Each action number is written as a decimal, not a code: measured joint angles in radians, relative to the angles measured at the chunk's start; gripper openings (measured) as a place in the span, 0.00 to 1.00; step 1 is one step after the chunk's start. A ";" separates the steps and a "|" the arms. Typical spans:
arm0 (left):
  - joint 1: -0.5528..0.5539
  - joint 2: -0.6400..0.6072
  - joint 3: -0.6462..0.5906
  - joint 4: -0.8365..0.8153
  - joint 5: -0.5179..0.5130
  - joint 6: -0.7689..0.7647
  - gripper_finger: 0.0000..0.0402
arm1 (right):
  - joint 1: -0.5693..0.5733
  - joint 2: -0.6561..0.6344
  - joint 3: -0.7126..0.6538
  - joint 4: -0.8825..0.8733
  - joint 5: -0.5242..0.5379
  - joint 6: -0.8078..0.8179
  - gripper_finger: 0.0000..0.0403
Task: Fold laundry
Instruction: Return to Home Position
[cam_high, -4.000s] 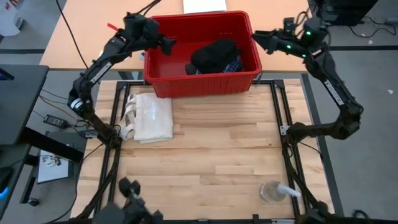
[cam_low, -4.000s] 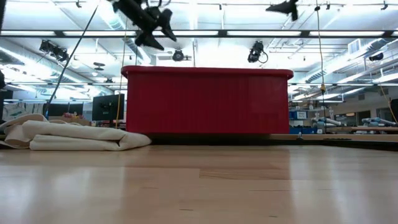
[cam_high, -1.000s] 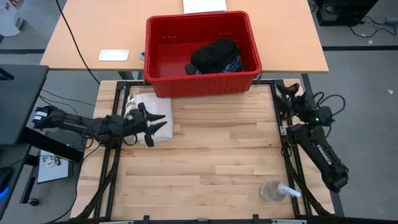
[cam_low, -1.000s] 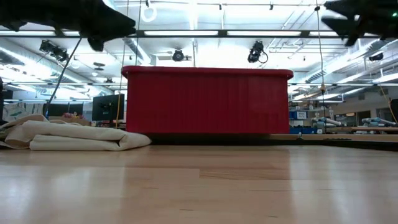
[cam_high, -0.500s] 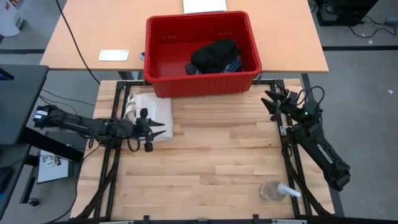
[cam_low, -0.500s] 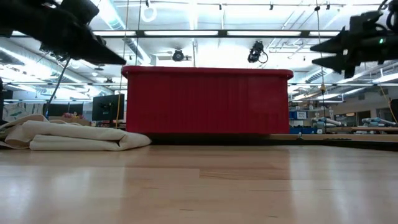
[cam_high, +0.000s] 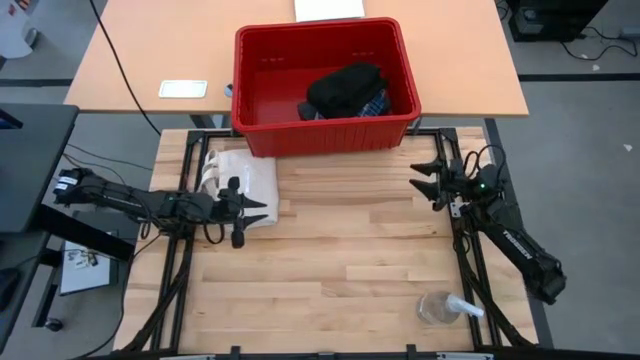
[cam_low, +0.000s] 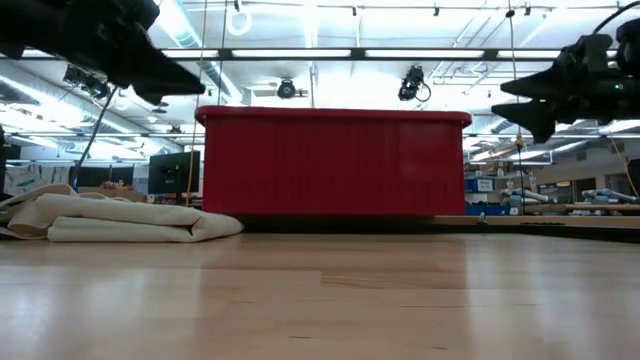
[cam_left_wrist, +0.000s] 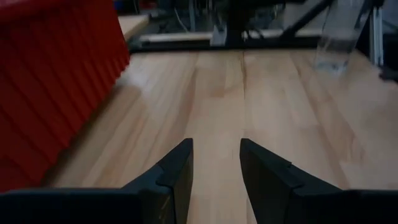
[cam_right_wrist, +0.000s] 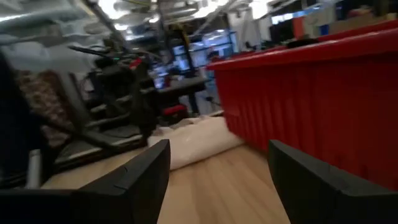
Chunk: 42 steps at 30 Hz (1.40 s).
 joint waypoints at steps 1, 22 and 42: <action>0.001 0.003 0.000 0.026 -0.001 0.005 0.34 | 0.012 0.000 0.000 -0.002 0.031 -0.006 0.68; 0.004 0.448 0.001 0.690 -0.027 -0.042 0.34 | 0.326 0.000 0.000 0.072 0.188 -0.047 0.68; -0.200 0.515 0.000 0.609 -0.101 -0.019 0.34 | 0.743 0.008 0.000 0.064 0.488 -0.146 0.68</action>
